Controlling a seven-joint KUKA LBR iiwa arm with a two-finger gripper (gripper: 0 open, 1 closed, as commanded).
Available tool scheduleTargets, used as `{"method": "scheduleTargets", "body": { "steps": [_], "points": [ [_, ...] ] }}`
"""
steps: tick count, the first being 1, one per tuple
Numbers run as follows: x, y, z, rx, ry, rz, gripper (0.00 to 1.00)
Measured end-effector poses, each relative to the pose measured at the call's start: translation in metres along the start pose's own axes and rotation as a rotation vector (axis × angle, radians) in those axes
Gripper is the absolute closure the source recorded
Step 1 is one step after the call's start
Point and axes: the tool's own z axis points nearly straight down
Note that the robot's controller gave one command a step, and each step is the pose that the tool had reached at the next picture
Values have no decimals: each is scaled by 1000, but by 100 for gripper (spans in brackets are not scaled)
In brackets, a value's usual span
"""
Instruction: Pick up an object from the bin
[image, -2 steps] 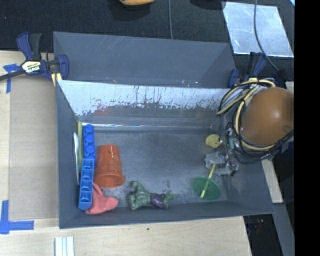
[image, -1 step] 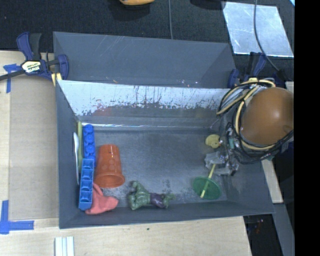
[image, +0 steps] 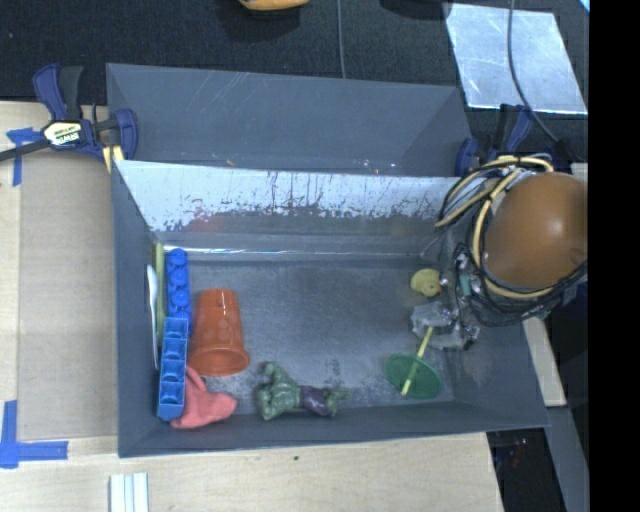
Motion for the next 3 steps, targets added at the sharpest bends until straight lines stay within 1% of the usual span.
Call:
{"method": "scheduleTargets", "body": {
  "steps": [2, 3],
  "points": [
    [-1, -2, -35, 3, -3, 4, 100],
    [-1, -2, -42, 7, -6, 5, 100]
  ]
}}
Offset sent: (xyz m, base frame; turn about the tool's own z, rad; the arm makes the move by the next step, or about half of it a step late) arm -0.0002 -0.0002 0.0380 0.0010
